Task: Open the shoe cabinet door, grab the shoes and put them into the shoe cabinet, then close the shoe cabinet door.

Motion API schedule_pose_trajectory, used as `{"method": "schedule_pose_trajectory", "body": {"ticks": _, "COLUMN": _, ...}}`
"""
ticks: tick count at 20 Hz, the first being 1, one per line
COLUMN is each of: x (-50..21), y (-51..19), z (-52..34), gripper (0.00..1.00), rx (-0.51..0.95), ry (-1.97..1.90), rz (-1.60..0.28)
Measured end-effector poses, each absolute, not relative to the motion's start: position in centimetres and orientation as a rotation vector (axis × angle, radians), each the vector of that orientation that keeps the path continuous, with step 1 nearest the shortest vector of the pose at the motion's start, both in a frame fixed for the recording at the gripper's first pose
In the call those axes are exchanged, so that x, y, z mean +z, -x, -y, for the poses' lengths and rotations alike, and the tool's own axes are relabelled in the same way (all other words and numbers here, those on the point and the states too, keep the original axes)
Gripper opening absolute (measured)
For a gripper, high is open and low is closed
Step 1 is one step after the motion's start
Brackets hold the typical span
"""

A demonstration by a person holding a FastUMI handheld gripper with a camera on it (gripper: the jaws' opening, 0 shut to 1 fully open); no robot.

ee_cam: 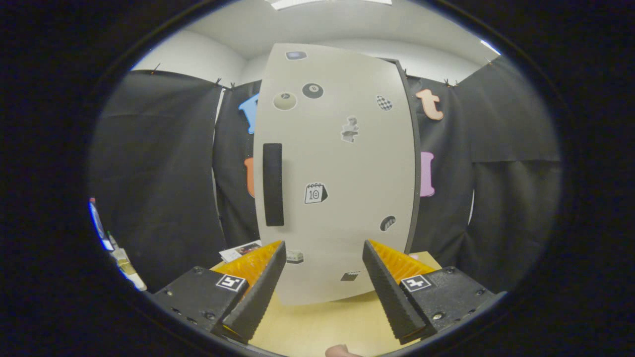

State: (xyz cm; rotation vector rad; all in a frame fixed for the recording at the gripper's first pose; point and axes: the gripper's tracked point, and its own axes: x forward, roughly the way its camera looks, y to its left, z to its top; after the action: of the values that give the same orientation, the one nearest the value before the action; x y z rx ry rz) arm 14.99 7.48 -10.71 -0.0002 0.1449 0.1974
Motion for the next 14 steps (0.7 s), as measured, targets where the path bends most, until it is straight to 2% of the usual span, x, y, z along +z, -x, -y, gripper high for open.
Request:
{"method": "schedule_pose_trajectory", "body": {"ticks": 10, "x": -10.4, "y": -9.0, "z": -5.4, "gripper": 0.99, "rx": 0.136, "ry": -0.017, "rz": -0.063}}
{"method": "schedule_pose_trajectory", "body": {"ticks": 14, "x": -10.0, "y": -8.7, "z": -5.9, "gripper": 0.98, "rx": 0.135, "ry": 0.012, "rz": -0.044}}
